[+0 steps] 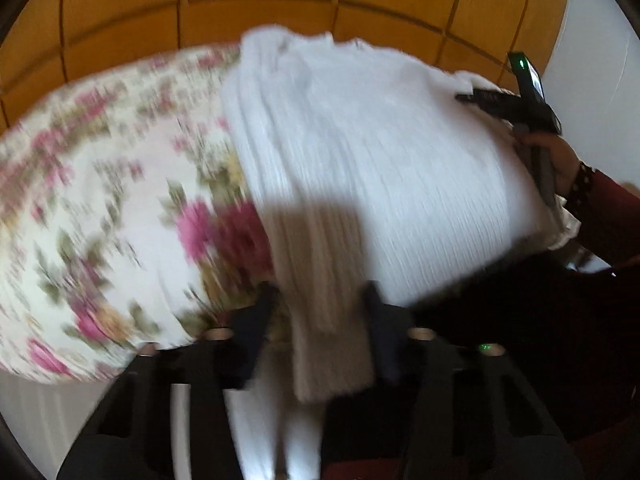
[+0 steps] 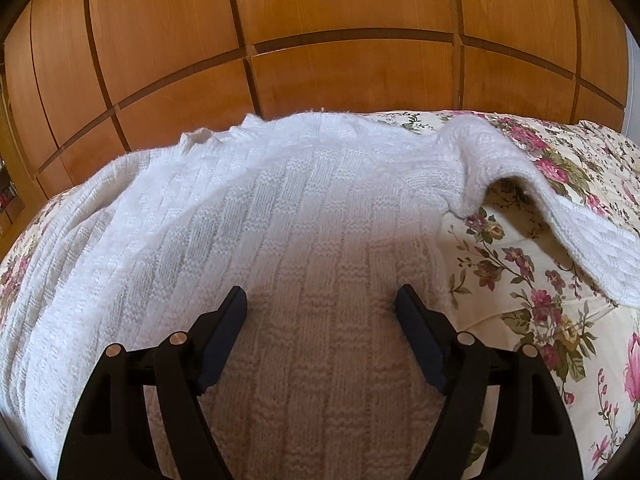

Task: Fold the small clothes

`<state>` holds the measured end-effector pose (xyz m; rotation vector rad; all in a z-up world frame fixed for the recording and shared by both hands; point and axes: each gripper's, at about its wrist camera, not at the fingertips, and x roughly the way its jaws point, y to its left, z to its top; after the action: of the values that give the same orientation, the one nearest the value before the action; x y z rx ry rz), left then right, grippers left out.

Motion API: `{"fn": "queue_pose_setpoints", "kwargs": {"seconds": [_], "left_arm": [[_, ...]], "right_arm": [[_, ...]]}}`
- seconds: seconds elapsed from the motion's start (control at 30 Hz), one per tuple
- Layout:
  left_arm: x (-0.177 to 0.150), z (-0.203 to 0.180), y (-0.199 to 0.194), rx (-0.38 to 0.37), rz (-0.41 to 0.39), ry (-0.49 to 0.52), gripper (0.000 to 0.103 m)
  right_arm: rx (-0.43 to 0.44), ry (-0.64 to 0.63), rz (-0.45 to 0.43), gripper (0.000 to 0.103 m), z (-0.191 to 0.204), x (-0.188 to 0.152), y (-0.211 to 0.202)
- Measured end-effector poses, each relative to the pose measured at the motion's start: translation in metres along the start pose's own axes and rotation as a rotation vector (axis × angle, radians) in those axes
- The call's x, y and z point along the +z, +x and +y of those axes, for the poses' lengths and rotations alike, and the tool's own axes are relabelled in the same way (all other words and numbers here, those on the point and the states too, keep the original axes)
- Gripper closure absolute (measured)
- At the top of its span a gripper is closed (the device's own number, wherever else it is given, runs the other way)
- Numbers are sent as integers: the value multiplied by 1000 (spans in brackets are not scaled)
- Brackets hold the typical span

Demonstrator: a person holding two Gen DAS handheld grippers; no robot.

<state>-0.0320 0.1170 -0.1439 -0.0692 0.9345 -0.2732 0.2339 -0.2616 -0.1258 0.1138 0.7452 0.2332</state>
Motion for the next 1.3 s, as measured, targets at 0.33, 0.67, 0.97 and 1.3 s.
{"fn": "queue_pose_setpoints", "kwargs": {"seconds": [0.33,0.67,0.97,1.3], "left_arm": [[25,60,-54,22,-119,-148,103],[48,141,-101,112,-250,-338,93],[4,79,-39,-172,-38,-225,38],[-2,68,-13,-257,31,-272,98]], "right_arm": [[-3,-4,-1,26,0,0,0],[-6,-4,0,25,0,0,1],[-7,-8,1,24,0,0,2],[-6,-7,0,24,-1,0,1]]}}
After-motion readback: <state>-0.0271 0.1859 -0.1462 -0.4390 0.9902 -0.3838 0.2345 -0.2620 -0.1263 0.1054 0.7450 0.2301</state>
